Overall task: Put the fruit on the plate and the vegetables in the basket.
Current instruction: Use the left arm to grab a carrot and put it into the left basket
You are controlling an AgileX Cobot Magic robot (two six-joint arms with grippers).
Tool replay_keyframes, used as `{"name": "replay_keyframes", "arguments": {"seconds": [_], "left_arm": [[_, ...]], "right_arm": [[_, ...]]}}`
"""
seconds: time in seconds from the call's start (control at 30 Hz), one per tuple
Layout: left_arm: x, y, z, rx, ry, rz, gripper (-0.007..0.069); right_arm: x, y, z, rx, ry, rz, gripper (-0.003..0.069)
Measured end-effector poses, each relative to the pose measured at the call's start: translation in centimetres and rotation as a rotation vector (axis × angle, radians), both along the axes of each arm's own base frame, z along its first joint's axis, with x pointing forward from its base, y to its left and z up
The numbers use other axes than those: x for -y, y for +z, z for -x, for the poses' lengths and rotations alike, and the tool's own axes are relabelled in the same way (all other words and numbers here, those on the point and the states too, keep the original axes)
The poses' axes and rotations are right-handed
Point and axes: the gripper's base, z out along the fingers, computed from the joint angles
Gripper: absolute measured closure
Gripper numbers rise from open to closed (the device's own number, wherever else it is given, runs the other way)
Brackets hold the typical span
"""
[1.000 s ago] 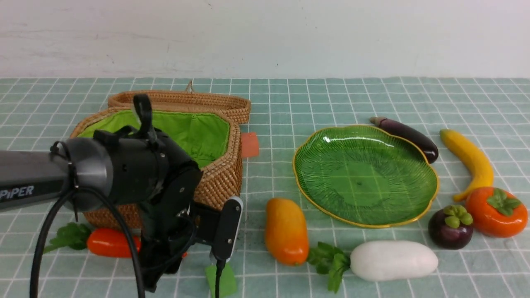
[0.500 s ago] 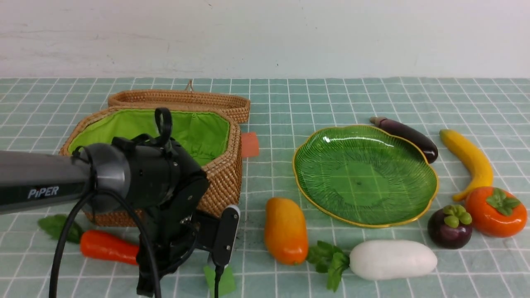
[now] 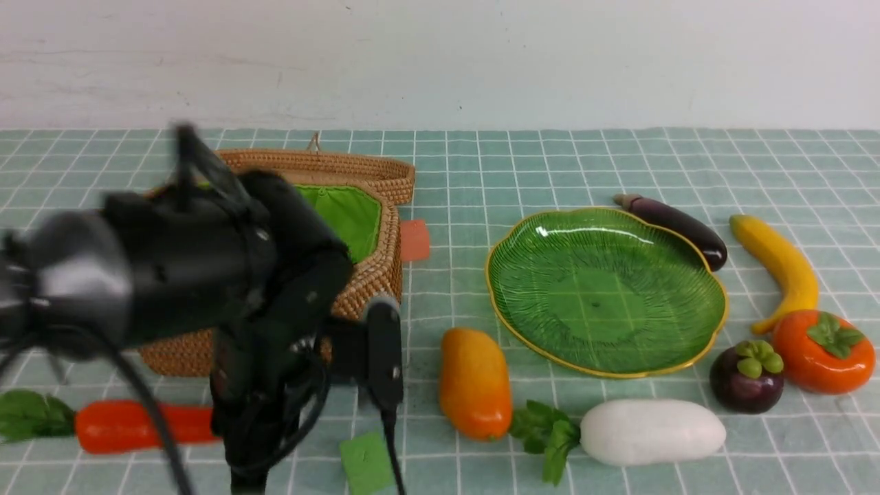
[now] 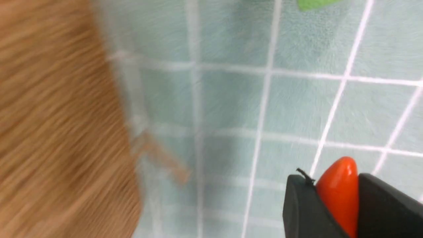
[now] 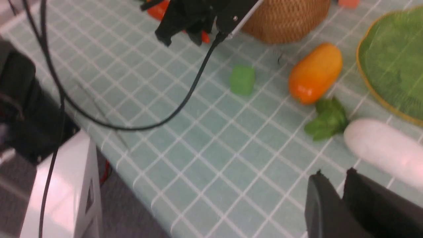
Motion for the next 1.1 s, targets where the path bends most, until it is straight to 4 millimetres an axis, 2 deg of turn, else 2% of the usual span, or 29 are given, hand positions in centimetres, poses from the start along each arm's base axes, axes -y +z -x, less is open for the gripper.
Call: {"name": "replay_keyframes", "arguments": {"seconds": [0.03, 0.07, 0.1, 0.13, 0.23, 0.27, 0.33, 0.4, 0.47, 0.5, 0.6, 0.67, 0.8, 0.87, 0.97, 1.07, 1.1], "left_arm": [[0.0, 2.2, -0.1, 0.086, 0.006, 0.039, 0.0446], [0.0, 2.5, -0.1, 0.101, 0.006, 0.046, 0.0446], [-0.1, 5.0, -0.4, 0.21, -0.004, 0.088, 0.0446], [0.0, 6.5, -0.7, 0.276, -0.014, 0.112, 0.0446], [0.4, 9.6, -2.4, 0.479, -0.076, 0.164, 0.0446], [0.3, 9.6, -2.5, 0.482, -0.076, 0.161, 0.0446], [0.6, 9.6, -4.6, 0.564, -0.11, 0.192, 0.0446], [0.5, 8.4, -6.5, 0.581, -0.116, 0.199, 0.0446], [0.4, 7.5, -7.3, 0.577, -0.113, 0.193, 0.0446], [0.2, 6.1, -8.6, 0.562, -0.107, 0.182, 0.0446], [-0.2, 4.8, -9.8, 0.548, -0.097, 0.175, 0.0446], [-0.3, 4.5, -10.1, 0.549, -0.094, 0.177, 0.0436], [-0.3, 4.5, -10.1, 0.555, -0.074, 0.198, 0.0358], [-0.3, 4.6, -10.1, 0.56, -0.044, 0.223, 0.026], [-0.4, 5.3, -9.8, 0.574, 0.002, 0.264, 0.0169], [-0.6, 6.2, -9.2, 0.581, 0.057, 0.311, 0.0131], [-0.7, 7.3, -8.4, 0.586, 0.13, 0.38, 0.0125]], "right_arm": [[0.0, 0.4, -0.3, 0.038, -0.021, -0.031, 0.055], [0.0, 0.6, -0.4, 0.053, -0.03, -0.043, 0.055], [0.1, 1.1, -0.7, 0.104, -0.06, -0.086, 0.055], [0.1, 1.5, -0.9, 0.137, -0.08, -0.112, 0.055], [0.2, 2.4, -1.3, 0.206, -0.119, -0.185, 0.0547], [0.2, 2.4, -1.3, 0.207, -0.118, -0.19, 0.0546], [0.2, 2.6, -1.3, 0.213, -0.119, -0.212, 0.0543], [0.2, 2.6, -1.3, 0.208, -0.116, -0.211, 0.0543], [0.1, 2.5, -1.2, 0.2, -0.11, -0.207, 0.0543], [0.1, 2.4, -1.2, 0.189, -0.103, -0.203, 0.054], [0.0, 2.3, -1.1, 0.181, -0.099, -0.198, 0.0538], [0.0, 2.3, -1.1, 0.177, -0.096, -0.196, 0.0537], [0.0, 2.3, -1.1, 0.174, -0.093, -0.199, 0.0533], [0.0, 2.3, -1.1, 0.174, -0.093, -0.199, 0.0531], [0.0, 2.2, -1.1, 0.168, -0.089, -0.194, 0.0528], [-0.1, 2.1, -1.2, 0.15, -0.082, -0.183, 0.0526], [-0.2, 1.9, -1.3, 0.128, -0.074, -0.17, 0.0524]]}}
